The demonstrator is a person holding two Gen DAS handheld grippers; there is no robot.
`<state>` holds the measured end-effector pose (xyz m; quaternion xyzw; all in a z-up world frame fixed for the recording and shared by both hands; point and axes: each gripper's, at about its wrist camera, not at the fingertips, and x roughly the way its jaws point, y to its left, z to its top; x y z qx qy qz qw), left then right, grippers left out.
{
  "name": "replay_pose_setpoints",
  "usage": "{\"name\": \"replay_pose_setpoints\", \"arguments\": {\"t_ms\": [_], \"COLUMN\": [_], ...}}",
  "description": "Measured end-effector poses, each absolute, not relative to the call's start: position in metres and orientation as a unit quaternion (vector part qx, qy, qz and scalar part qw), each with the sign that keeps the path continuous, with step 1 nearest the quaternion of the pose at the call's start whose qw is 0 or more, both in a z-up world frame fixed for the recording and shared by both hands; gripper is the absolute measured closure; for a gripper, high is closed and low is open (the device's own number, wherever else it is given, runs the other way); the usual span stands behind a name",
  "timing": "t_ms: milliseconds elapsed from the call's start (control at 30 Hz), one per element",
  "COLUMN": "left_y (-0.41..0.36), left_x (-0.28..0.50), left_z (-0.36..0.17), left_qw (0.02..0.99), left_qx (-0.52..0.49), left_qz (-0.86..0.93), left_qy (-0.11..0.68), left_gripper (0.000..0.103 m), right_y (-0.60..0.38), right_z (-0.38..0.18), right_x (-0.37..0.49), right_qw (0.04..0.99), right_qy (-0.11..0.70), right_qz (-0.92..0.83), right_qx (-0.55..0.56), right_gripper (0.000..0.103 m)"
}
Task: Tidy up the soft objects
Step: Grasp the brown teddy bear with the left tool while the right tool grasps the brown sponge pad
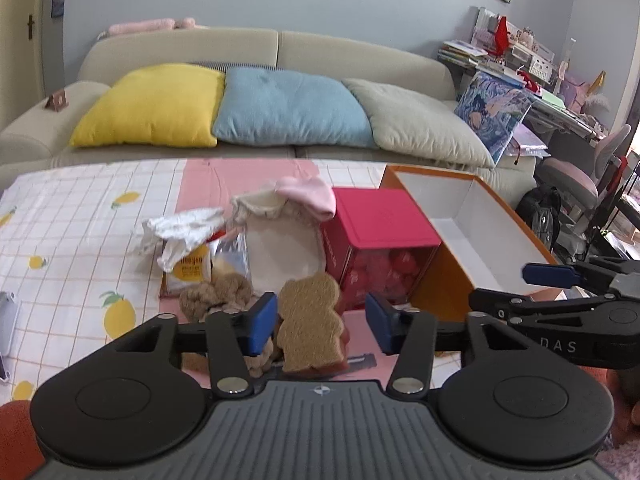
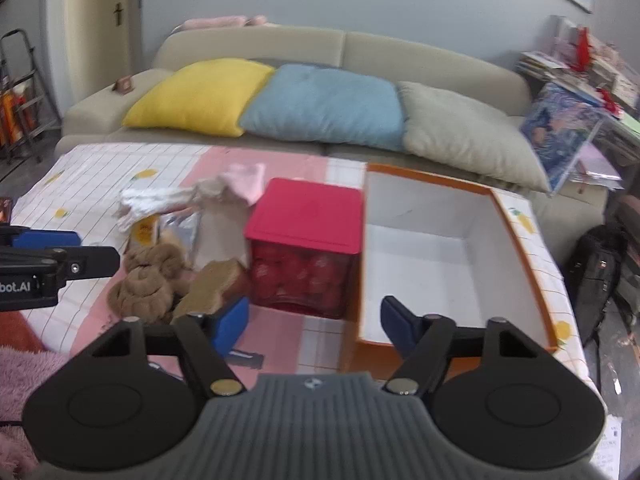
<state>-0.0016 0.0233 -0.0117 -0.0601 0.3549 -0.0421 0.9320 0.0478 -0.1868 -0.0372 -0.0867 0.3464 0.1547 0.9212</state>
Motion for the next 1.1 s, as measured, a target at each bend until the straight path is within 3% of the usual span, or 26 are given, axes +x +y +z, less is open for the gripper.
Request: {"name": "replay_pose_setpoints", "arguments": {"t_ms": [67,200,333,467,600,1100], "left_y": [0.033,0.06,0.084,0.101,0.113,0.122], "left_x": [0.0,0.008,0.018,0.032,0.046,0.062], "left_z": [-0.018,-0.031,-0.045,-0.058,-0.07,-0.105], "left_qw": [0.925,0.906,0.895,0.887,0.88,0.866], "left_qx": [-0.075,-0.116,-0.155,-0.181,-0.205,-0.227], "left_qz": [-0.039,-0.012,0.02,0.045,0.051,0.057], "left_qy": [0.372,0.406,0.417,0.423,0.426,0.441], "left_gripper": [0.053,0.054,0.046,0.036,0.035,0.03], "right_y": [-0.178,-0.158,-0.136,-0.114,-0.103,-0.098], "right_z": [-0.042,-0.055,-0.074,-0.094,-0.114,-0.175], "right_x": [0.054,0.07,0.091,0.11,0.127,0.166], "right_qw": [0.912,0.89,0.866,0.853,0.833,0.782], "right_qy": [0.358,0.39,0.429,0.456,0.496,0.59], "right_qz": [0.181,0.22,0.247,0.242,0.24,0.198], "right_qx": [-0.087,-0.085,-0.07,-0.07,-0.054,0.034], "right_gripper": [0.047,0.047,0.046,0.032,0.028,0.028]}}
